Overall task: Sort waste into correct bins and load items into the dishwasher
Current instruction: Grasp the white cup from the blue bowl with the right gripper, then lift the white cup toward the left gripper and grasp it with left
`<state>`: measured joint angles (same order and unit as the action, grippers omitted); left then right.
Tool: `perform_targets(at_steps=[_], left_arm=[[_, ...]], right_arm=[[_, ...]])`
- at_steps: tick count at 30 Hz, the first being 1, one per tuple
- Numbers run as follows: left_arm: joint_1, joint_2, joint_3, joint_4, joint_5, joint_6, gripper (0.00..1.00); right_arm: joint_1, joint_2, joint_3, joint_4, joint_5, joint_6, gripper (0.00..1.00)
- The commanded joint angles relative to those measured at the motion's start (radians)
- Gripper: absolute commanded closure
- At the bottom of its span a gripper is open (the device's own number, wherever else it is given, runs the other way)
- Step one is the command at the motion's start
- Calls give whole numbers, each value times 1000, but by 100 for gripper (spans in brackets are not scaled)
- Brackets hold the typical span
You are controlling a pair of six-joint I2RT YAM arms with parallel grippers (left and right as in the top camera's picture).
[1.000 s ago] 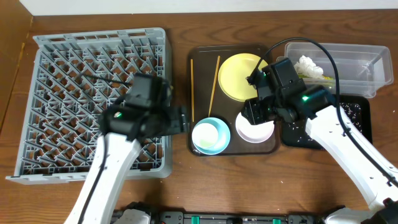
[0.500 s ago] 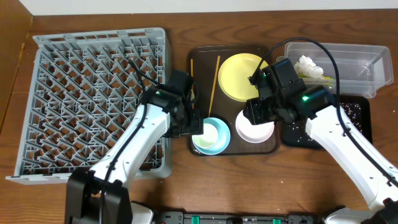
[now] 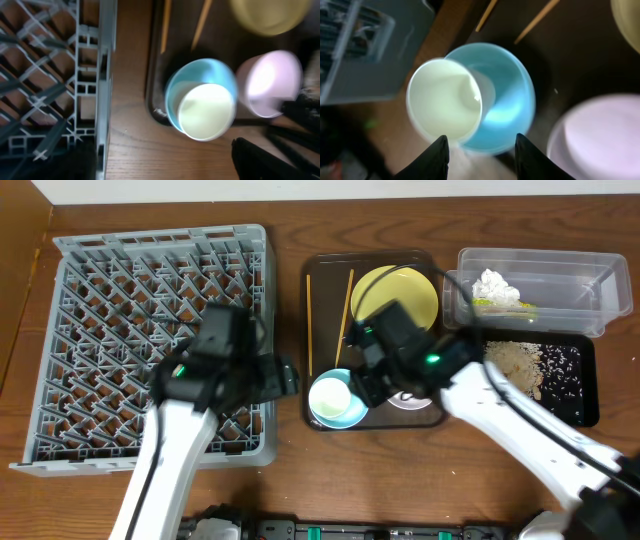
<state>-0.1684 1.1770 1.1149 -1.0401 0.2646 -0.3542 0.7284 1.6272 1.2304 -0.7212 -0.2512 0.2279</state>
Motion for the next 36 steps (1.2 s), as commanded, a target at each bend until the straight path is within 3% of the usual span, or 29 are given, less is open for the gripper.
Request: perform_targets(at_steps=[1, 5, 9, 12, 15, 20, 26, 30, 36], left_arm=[[28, -130, 30, -5, 34, 0, 7], [48, -229, 30, -14, 29, -2, 7], [87, -276, 30, -30, 5, -54, 0], [147, -266, 30, -37, 126, -67, 2], [214, -230, 30, -37, 254, -66, 2], [358, -136, 30, -19, 610, 11, 2], [398, -48, 30, 35, 1023, 108, 2], [398, -11, 30, 48, 1252, 188, 3], [362, -5, 30, 47, 1308, 208, 5]], right_arm=[[47, 103, 11, 49, 92, 30, 60], [57, 200, 11, 80, 108, 50, 68], [56, 235, 11, 86, 79, 68, 89], [48, 188, 13, 80, 53, 67, 99], [23, 100, 13, 78, -6, 45, 99], [-90, -127, 13, 83, -111, 3, 99], [-238, -275, 13, 163, -523, -140, 99], [-251, -275, 13, 208, -660, -160, 99], [-215, -250, 13, 287, -761, -185, 99]])
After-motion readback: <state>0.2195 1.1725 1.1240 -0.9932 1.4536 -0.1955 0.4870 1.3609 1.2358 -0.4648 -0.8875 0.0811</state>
